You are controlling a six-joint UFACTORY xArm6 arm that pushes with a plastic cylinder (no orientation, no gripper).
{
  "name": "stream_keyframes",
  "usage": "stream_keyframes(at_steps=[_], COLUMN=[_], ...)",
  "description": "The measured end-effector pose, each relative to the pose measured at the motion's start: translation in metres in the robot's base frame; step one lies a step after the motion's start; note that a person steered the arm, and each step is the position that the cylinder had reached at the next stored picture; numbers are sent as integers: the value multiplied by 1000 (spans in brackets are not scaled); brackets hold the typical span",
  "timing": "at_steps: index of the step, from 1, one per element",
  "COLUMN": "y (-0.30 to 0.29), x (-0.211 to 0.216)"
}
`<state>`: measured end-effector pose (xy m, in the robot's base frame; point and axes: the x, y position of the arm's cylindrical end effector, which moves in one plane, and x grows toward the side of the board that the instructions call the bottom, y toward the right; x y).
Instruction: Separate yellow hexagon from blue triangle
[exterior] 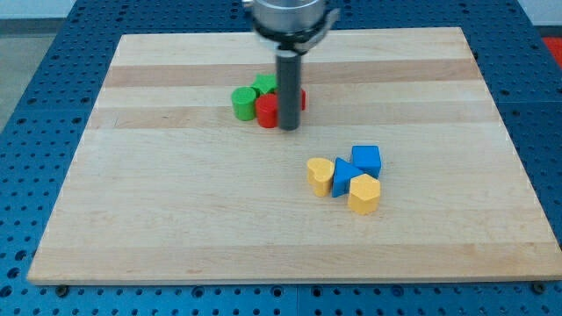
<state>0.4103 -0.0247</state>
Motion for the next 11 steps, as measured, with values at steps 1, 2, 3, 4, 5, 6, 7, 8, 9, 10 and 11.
stream_keyframes(at_steps=[1,2,3,4,5,6,7,8,9,10,11], y=[-42,-44,-18,11,45,83,120,154,174,151,83], x=[21,46,64,83,104,121,134,147,157,169,182])
